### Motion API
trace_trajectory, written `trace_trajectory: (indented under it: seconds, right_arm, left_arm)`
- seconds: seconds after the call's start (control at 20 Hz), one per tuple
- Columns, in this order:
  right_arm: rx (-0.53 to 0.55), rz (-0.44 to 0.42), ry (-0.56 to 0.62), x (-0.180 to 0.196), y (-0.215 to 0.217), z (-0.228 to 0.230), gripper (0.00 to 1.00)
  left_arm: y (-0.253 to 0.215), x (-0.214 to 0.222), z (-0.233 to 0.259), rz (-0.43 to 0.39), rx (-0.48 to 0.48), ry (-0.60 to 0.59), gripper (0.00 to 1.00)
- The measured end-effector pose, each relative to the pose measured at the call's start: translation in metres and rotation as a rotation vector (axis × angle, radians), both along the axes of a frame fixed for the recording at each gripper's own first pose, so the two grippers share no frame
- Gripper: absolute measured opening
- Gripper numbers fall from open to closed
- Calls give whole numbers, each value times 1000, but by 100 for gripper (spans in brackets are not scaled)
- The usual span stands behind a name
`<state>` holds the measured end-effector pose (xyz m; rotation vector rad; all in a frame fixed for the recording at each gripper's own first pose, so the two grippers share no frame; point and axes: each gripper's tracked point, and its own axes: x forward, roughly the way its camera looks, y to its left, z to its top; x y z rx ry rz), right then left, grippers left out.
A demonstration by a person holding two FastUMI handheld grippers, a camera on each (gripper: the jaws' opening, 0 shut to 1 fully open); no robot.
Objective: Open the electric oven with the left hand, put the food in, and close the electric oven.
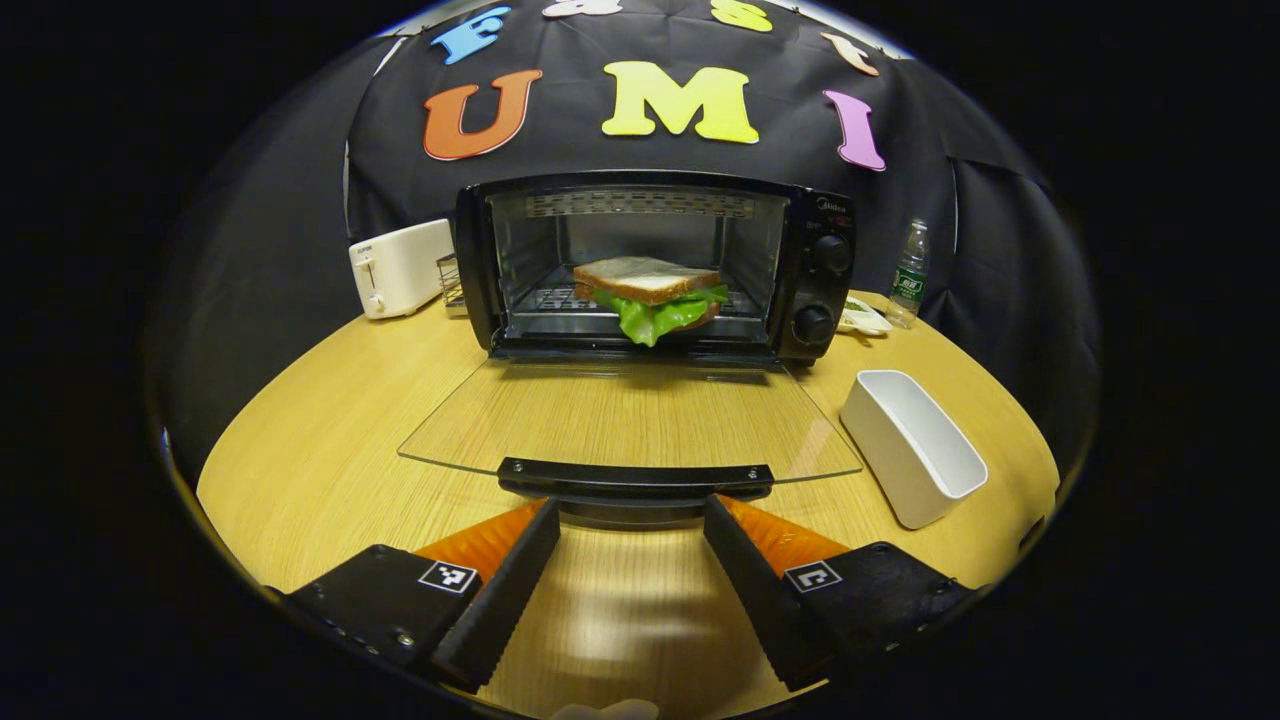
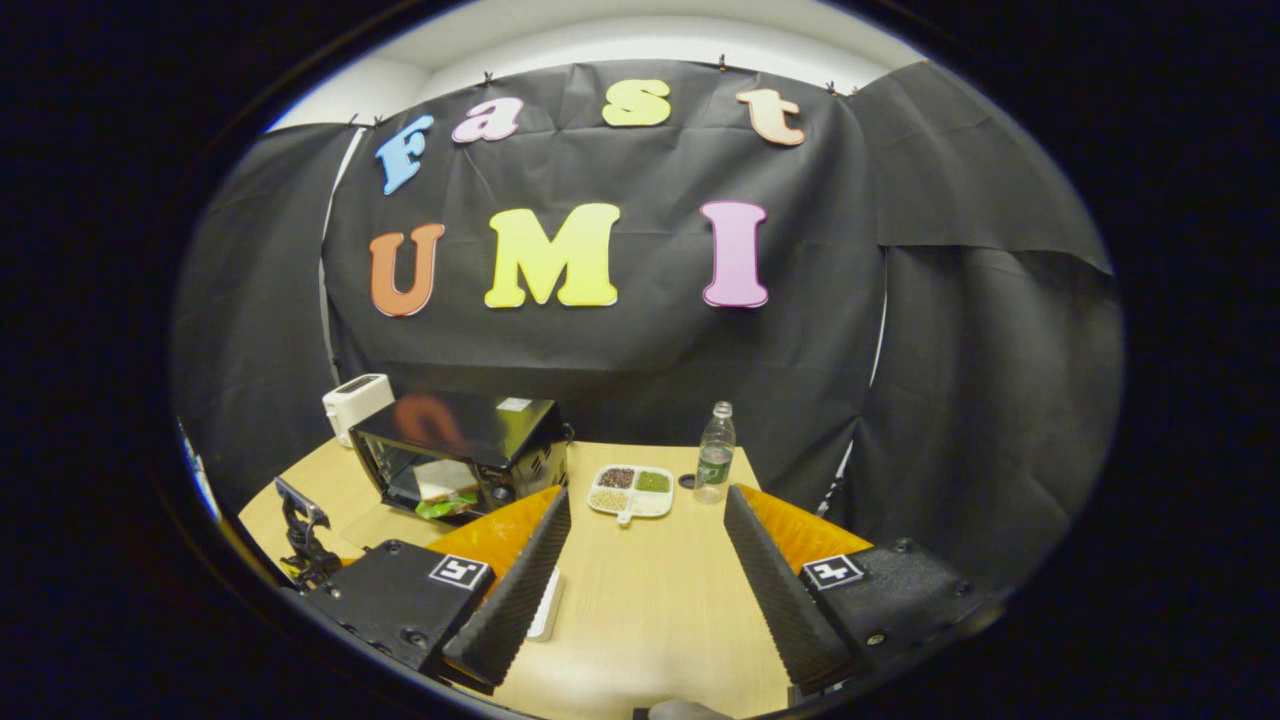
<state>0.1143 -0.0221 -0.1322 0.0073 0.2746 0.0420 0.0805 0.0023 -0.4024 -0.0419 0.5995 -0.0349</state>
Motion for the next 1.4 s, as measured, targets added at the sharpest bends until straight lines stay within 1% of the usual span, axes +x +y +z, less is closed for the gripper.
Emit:
trace_trajectory:
  seconds: [0.4, 0.55, 0.6, 0.65, 0.75, 0.8, 0.85, 1.05, 1.15, 1.2, 1.25, 1.3, 1.35, 1.4]
  right_arm:
    - [13, 17, -22, 9, 1, 17, 99]
    - [27, 21, -32, 12, 3, 24, 99]
    - [28, 20, -39, 12, 2, 27, 96]
    - [27, 20, -44, 12, 1, 29, 99]
    - [35, 18, -50, 13, 1, 33, 99]
    - [37, 15, -51, 13, 1, 34, 96]
    - [40, 12, -50, 13, -1, 33, 95]
    - [54, -3, -51, 14, -3, 33, 96]
    - [56, -10, -52, 15, -4, 35, 95]
    - [56, -16, -51, 14, -6, 36, 96]
    - [56, -23, -53, 14, -7, 37, 96]
    - [54, -26, -55, 14, -8, 38, 96]
    - [50, -30, -56, 14, -9, 39, 96]
    - [45, -33, -57, 13, -11, 40, 96]
  left_arm:
    - [1, 2, 18, -6, 6, 10, 95]
    - [1, 8, 35, 3, -20, -3, 95]
    - [2, 10, 43, 3, -22, -13, 95]
    - [1, 14, 51, 0, -20, -23, 95]
    - [2, 24, 72, -8, -19, -61, 95]
    - [0, 30, 80, -13, -27, -72, 95]
    - [-1, 34, 86, -10, -36, -70, 94]
    - [-3, 60, 117, -16, -18, -115, 96]
    - [-2, 75, 123, -19, -11, -118, 97]
    - [-1, 84, 127, -20, -9, -135, 89]
    - [-1, 94, 128, -22, -6, -138, 99]
    - [0, 99, 130, -21, -7, -133, 89]
    - [0, 107, 131, -16, -15, -141, 98]
    - [0, 116, 134, -15, -14, -150, 98]
